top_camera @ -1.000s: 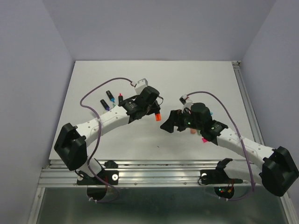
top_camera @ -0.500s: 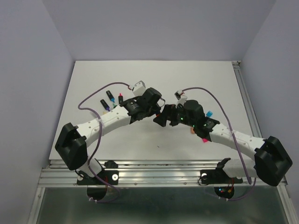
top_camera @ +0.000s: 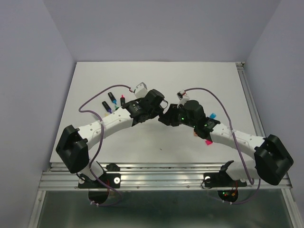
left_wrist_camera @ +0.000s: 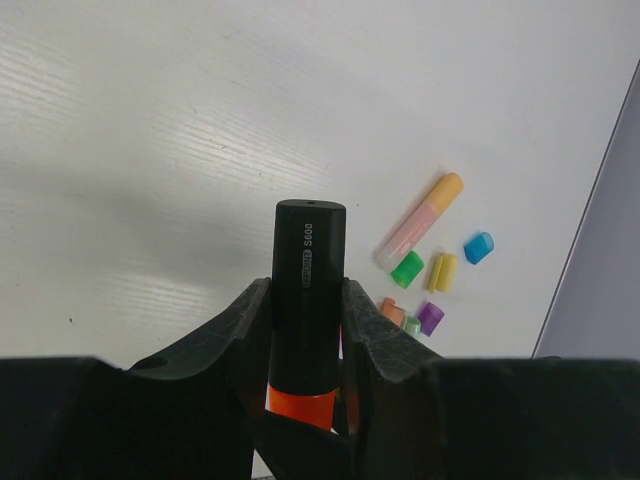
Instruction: Open the pen caps
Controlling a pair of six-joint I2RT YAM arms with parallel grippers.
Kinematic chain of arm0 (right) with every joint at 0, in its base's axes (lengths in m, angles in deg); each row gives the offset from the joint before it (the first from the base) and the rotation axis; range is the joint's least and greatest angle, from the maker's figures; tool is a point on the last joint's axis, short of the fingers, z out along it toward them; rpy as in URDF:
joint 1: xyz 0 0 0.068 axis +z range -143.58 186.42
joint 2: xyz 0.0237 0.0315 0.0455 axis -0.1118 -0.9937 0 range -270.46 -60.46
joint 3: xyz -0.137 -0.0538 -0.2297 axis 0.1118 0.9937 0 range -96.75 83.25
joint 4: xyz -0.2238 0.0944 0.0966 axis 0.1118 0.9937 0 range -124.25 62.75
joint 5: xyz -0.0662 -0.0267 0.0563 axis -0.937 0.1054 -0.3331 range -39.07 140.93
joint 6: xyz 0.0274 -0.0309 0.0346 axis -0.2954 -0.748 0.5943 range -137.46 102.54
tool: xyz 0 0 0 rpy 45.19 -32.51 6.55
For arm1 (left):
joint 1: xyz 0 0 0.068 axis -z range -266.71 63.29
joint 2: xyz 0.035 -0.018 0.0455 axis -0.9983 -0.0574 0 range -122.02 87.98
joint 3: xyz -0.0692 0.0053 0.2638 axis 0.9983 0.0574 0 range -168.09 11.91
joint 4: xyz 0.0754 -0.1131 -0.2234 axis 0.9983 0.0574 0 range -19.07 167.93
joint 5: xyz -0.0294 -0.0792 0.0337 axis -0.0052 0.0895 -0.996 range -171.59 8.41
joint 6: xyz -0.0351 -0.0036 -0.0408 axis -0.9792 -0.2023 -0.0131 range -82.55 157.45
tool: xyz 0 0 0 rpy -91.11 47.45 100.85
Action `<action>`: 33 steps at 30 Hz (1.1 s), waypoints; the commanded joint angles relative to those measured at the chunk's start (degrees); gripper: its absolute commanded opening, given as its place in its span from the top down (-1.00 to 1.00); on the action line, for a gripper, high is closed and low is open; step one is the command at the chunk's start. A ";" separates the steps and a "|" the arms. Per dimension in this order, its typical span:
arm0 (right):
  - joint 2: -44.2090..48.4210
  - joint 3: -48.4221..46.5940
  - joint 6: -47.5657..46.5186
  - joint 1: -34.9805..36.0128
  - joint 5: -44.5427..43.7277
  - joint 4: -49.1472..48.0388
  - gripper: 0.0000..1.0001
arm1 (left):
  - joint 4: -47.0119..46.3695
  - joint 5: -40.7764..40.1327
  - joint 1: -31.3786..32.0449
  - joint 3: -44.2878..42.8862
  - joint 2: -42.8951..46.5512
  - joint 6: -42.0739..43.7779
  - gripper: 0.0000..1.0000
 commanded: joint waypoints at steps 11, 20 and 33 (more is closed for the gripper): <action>1.35 -2.39 4.32 0.58 4.69 -1.62 0.99 | -2.56 -7.76 -3.59 -0.69 2.06 2.19 1.00; 4.95 4.81 9.07 0.58 13.84 -6.29 0.99 | -5.29 -10.04 -15.01 -2.62 -1.98 4.48 1.00; 13.39 7.56 6.37 0.58 5.01 7.11 0.99 | -4.67 -12.43 -18.97 -5.98 -2.52 10.19 1.00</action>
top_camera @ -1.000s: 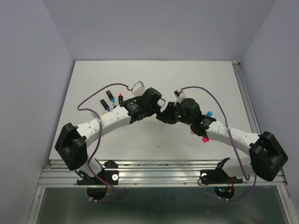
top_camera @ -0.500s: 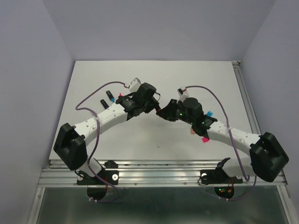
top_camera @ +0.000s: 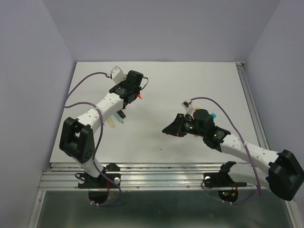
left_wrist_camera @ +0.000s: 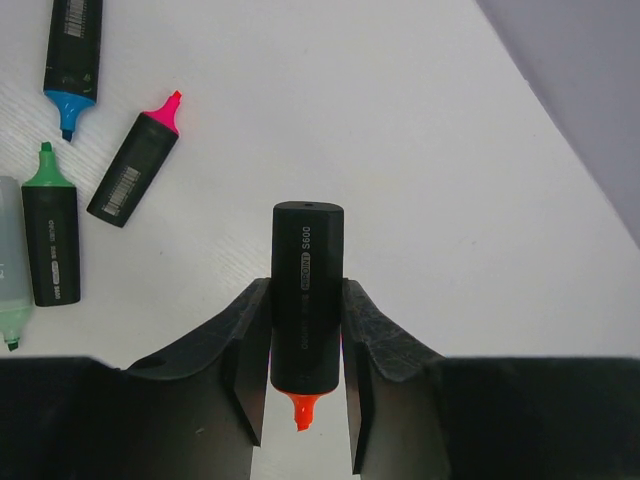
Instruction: Open the pen caps
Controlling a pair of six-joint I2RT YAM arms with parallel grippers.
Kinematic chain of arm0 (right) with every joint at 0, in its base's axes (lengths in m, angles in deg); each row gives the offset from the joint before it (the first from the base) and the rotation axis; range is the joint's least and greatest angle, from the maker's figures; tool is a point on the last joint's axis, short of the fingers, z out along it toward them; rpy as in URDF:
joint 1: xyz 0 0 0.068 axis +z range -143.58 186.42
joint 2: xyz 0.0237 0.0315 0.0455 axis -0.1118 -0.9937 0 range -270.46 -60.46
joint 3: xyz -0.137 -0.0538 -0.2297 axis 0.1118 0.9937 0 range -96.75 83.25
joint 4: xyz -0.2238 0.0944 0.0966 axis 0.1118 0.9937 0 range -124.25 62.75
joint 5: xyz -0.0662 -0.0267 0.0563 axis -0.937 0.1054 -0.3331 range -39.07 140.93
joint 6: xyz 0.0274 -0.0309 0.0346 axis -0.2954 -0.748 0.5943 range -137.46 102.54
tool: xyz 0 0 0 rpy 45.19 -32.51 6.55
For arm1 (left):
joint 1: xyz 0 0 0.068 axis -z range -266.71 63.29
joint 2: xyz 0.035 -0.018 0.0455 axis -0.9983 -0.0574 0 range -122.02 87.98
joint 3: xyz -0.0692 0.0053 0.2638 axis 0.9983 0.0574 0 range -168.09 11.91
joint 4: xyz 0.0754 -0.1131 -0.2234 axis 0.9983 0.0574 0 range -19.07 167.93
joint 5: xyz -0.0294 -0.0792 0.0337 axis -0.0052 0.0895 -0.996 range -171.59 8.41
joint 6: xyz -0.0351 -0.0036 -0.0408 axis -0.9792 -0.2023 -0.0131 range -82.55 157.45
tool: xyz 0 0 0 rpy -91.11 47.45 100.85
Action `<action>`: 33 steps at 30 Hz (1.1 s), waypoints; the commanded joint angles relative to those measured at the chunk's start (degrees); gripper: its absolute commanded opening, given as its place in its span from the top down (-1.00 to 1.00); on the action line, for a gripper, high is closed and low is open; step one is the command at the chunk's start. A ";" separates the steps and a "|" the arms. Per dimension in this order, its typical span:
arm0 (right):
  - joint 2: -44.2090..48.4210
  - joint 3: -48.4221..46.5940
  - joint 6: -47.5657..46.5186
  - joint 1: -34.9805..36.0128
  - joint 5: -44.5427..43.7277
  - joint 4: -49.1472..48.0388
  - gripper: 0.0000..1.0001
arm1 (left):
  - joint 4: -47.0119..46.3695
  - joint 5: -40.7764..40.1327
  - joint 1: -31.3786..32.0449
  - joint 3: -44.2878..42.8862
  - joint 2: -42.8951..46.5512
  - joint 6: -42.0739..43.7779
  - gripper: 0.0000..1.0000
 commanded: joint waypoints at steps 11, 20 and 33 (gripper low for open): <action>-1.15 -9.03 -10.16 -4.09 -41.64 32.54 0.99 | -5.45 14.20 1.84 14.10 12.05 23.21 1.00; -9.32 -11.06 -13.77 -7.88 -44.82 33.34 0.98 | -2.64 12.09 3.07 23.18 15.85 21.90 1.00; -15.40 -9.92 -15.53 -8.49 -43.33 30.80 0.71 | 1.14 6.03 3.25 22.40 8.03 20.06 0.86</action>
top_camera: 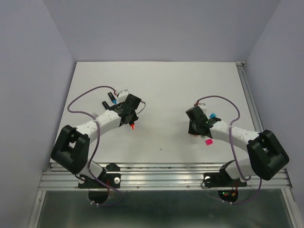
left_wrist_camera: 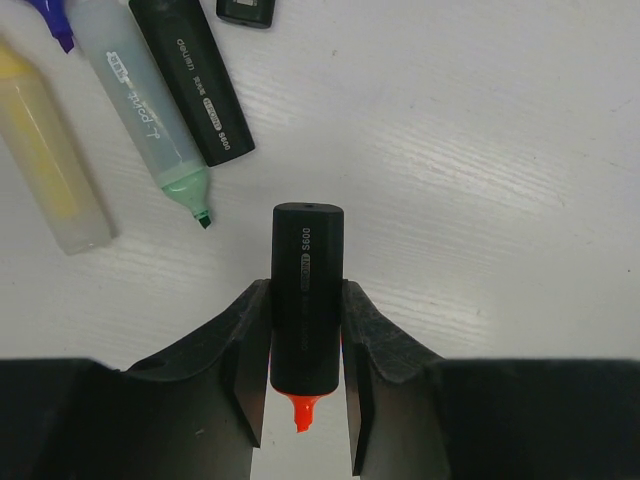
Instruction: Open the pen caps
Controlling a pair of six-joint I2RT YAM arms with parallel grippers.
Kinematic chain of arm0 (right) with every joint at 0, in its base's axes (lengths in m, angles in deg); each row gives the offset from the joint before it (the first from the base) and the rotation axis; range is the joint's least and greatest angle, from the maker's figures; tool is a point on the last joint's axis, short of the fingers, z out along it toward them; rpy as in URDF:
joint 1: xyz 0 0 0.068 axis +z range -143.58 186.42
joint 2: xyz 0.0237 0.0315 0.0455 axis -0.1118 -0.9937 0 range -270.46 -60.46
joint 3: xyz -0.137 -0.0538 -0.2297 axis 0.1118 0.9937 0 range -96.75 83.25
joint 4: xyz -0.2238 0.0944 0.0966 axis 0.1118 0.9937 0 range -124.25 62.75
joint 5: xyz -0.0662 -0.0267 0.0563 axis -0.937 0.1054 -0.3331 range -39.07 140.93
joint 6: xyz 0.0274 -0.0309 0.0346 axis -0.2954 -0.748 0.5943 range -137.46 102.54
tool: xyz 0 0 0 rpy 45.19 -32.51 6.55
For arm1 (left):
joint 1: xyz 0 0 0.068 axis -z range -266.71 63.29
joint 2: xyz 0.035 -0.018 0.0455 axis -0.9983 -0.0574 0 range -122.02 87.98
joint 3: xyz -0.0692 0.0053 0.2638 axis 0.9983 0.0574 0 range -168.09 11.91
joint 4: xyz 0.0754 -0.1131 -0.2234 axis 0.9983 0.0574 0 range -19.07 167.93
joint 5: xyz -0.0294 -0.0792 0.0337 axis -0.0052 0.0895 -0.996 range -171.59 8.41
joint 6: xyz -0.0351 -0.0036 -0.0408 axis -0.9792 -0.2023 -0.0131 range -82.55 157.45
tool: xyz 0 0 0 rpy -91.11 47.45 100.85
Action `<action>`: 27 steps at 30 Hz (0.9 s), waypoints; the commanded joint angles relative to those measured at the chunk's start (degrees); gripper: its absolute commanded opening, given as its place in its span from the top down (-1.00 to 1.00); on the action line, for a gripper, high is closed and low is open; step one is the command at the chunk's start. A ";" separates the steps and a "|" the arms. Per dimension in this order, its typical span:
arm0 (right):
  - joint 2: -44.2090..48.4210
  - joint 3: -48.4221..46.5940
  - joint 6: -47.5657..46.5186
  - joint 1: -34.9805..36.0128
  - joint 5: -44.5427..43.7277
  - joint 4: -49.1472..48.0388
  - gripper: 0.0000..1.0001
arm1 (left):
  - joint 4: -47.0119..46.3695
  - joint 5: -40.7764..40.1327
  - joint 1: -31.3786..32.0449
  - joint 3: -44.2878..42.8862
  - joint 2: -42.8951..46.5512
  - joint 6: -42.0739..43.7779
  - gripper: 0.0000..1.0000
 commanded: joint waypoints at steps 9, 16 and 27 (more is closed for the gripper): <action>-0.56 -3.34 -1.59 -0.49 0.24 -0.92 0.23 | 2.62 -7.33 0.12 -2.71 -7.60 -2.56 0.85; 6.01 -5.54 -3.43 -0.49 4.09 0.58 -0.49 | 2.53 -8.03 0.12 -4.29 -6.89 -0.98 0.85; 21.49 -4.22 -3.87 -0.58 -1.34 -3.20 -1.00 | 0.68 -7.68 -0.06 -9.65 -10.58 4.39 0.74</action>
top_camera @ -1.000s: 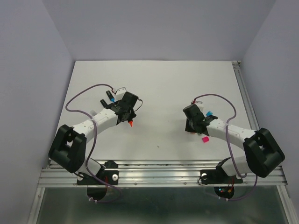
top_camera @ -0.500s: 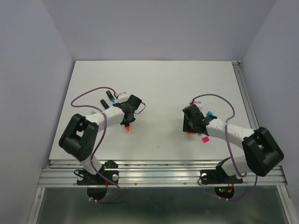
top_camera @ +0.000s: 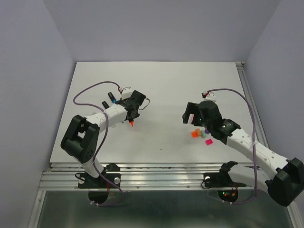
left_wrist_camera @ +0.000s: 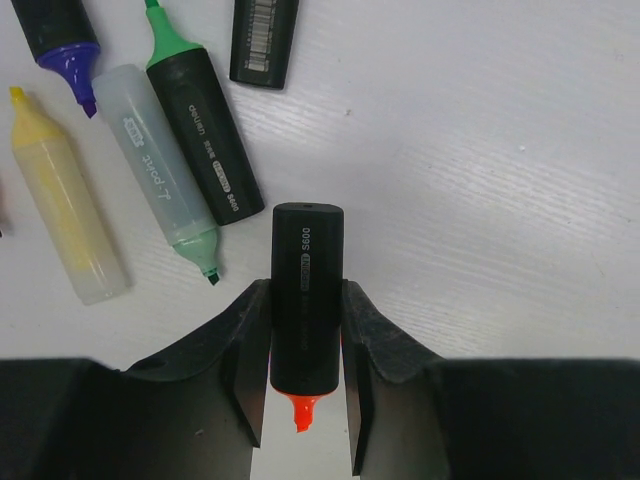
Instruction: Open the pen caps
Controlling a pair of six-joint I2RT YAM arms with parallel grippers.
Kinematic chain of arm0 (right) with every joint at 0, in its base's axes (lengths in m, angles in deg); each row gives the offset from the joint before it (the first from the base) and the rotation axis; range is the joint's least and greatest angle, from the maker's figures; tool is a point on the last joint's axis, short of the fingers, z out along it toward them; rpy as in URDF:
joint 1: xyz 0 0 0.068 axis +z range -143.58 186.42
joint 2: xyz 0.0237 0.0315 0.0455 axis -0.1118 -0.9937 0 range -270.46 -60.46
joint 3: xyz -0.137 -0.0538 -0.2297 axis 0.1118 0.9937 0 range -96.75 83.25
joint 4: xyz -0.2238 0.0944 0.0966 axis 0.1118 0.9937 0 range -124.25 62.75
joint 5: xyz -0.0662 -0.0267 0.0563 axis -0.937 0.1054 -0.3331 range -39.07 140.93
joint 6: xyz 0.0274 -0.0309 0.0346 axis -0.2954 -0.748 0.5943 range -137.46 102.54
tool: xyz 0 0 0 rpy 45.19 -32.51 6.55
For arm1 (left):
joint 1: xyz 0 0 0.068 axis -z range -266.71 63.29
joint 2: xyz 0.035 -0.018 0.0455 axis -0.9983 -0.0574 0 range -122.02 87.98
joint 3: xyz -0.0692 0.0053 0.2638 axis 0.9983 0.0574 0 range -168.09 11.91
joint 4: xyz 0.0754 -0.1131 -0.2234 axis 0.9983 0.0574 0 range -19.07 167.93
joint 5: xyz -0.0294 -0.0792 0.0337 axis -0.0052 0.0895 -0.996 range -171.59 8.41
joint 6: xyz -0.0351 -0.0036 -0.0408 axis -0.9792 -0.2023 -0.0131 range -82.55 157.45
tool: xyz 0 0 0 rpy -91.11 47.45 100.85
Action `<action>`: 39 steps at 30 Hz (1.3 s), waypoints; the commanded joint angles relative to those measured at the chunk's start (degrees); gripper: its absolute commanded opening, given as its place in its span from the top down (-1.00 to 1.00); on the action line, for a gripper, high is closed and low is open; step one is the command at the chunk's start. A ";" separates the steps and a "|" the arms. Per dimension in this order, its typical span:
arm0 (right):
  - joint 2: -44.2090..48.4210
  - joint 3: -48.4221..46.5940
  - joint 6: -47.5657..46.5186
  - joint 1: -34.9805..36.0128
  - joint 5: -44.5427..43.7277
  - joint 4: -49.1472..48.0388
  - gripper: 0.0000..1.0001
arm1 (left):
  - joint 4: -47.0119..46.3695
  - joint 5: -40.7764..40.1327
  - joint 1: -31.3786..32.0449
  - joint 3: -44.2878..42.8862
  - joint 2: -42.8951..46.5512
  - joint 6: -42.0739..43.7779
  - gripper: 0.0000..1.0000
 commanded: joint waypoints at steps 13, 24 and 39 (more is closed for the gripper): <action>9.49 -1.45 0.94 -0.47 -6.01 3.03 -1.00 | 1.48 -0.66 -1.64 -9.68 -7.45 5.56 -0.08; 7.56 -2.85 3.93 -0.47 -8.64 5.67 -1.00 | -2.29 6.62 -1.03 -6.88 2.39 10.21 -0.38; -0.88 -6.10 16.32 -17.59 -12.35 16.74 -1.00 | -16.10 30.00 13.65 -20.55 -8.84 19.80 -0.67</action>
